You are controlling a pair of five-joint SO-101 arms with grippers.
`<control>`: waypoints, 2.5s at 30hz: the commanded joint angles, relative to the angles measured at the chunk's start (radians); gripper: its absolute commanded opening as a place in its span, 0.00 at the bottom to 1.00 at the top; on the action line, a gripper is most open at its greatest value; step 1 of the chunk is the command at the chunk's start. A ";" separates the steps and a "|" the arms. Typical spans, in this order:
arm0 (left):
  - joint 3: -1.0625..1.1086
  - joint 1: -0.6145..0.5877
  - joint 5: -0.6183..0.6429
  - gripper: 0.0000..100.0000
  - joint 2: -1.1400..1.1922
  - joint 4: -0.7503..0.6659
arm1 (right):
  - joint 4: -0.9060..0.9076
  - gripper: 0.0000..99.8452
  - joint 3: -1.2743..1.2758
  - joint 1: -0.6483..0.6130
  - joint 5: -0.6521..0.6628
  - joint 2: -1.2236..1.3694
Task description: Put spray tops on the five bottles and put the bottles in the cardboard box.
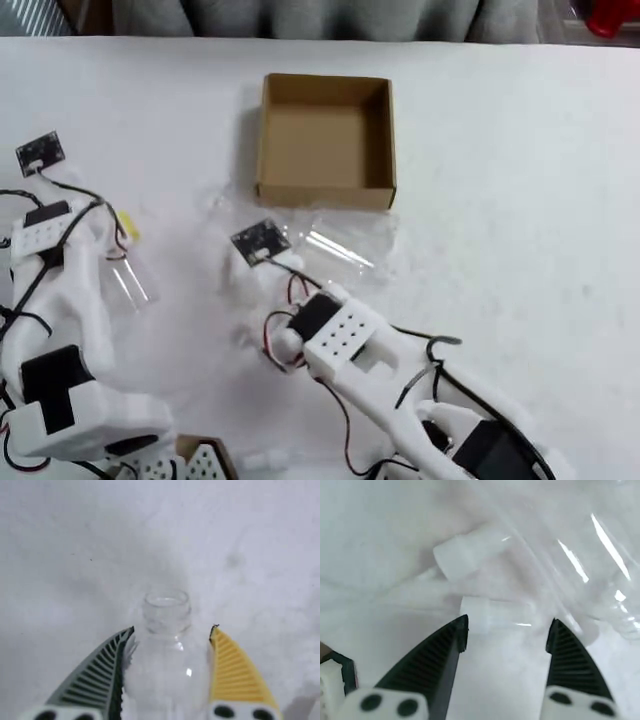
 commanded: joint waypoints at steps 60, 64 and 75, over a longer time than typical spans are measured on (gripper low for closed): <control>-0.003 0.027 0.005 0.06 -0.007 -0.023 | -0.113 0.29 -0.029 -0.028 -0.126 0.179; -0.003 0.027 0.005 0.06 -0.007 -0.023 | -0.113 0.16 -0.029 -0.061 -0.014 0.179; -0.003 0.027 0.005 0.06 -0.007 -0.023 | -0.113 0.11 -0.029 -0.085 0.086 0.179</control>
